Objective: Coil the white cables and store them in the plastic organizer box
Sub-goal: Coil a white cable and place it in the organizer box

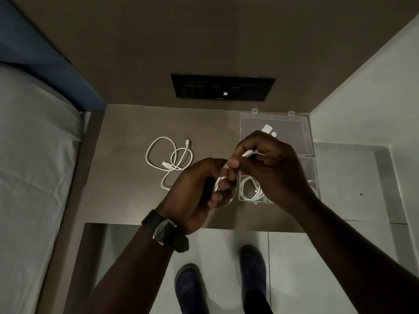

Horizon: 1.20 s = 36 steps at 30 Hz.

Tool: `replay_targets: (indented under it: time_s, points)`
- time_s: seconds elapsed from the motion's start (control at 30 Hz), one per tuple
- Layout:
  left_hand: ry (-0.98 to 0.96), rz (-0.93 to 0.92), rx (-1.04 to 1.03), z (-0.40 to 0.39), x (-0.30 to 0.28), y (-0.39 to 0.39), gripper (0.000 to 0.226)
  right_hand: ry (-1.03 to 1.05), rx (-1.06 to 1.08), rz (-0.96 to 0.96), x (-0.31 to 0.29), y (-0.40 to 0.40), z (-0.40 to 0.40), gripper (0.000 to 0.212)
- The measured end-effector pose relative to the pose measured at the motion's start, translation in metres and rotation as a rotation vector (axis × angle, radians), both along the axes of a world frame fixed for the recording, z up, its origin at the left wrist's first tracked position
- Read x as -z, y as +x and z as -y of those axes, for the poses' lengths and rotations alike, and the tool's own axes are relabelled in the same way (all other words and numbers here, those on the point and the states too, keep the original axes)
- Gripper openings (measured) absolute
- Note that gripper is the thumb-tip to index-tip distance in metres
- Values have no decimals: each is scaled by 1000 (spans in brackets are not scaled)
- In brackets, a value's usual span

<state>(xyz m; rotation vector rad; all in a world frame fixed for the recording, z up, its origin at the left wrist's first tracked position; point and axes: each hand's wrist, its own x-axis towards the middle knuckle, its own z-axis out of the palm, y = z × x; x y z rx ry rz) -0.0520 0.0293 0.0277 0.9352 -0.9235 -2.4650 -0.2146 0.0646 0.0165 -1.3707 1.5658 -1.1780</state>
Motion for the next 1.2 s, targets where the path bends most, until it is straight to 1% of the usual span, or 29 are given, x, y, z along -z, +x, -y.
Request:
replay_targets:
  time_s: [0.03, 0.1, 0.17, 0.23, 0.3, 0.37, 0.4, 0.43, 0.47, 0.53, 0.57, 0.6, 0.63, 0.67, 0.77, 0.83, 0.87, 0.9, 0.93, 0.97, 1.07, 1.17, 1.2]
  points:
    - [48, -41, 19, 1, 1, 1, 7, 3, -3, 9, 4, 1, -1, 9]
    - [109, -92, 51, 4, 4, 5, 7, 74, -21, 141, 9, 6, -4, 7]
    - [71, -77, 90, 4, 7, 9, 9, 135, -18, 228, 13, 7, -7, 8]
    - [-38, 20, 88, 3, 10, 11, 16, 123, 25, 161, 14, 5, -9, 11]
    - [-221, 144, 64, 2, 12, 9, 25, 95, 70, 80, 13, 2, -9, 13]
    - [-428, 236, 77, -2, 13, 4, 28, 86, 116, 66, 13, 2, -10, 15]
    - [-488, 253, 89, -5, 13, 1, 27, 95, 152, 86, 13, 2, -12, 17]
    - [-515, 259, 97, -7, 13, -1, 26, 114, 196, 153, 12, 4, -13, 19]
    - [-524, 251, 95, -10, 13, -3, 26, 148, 240, 288, 11, 6, -14, 21]
    - [-519, 227, 64, -13, 13, -6, 24, 238, 289, 715, 9, 12, -16, 22]
    - [-504, 215, 30, -15, 13, -8, 24, 280, 311, 886, 8, 16, -17, 20]
    - [-475, 207, -24, -16, 14, -10, 25, 320, 349, 971, 8, 20, -17, 17]
    - [-432, 204, -90, -19, 16, -12, 24, 350, 388, 985, 10, 24, -19, 16]
    - [-403, 215, -153, -20, 18, -13, 24, 358, 421, 933, 14, 27, -21, 17]
    - [-432, 305, -217, -23, 28, -15, 29, 251, 444, 615, 20, 34, -33, 21]
    - [-494, 372, -217, -24, 32, -17, 29, 210, 401, 488, 21, 33, -44, 30]
    - [-527, 400, -219, -26, 34, -18, 28, 205, 352, 416, 22, 31, -50, 31]
    - [-556, 424, -218, -28, 36, -21, 27, 208, 296, 343, 23, 28, -55, 27]
    - [-582, 442, -212, -31, 38, -24, 26, 222, 267, 314, 24, 26, -59, 22]
    - [-599, 455, -209, -34, 42, -28, 25, 243, 277, 349, 25, 23, -61, 19]
    - [-591, 508, -165, -41, 60, -44, 24, 308, 376, 533, 37, 2, -69, 18]
    - [-633, 658, 5, -42, 80, -68, 27, 467, 437, 654, 60, -33, -77, 14]
    - [-621, 667, 58, -42, 85, -78, 27, 509, 471, 724, 69, -45, -79, 15]
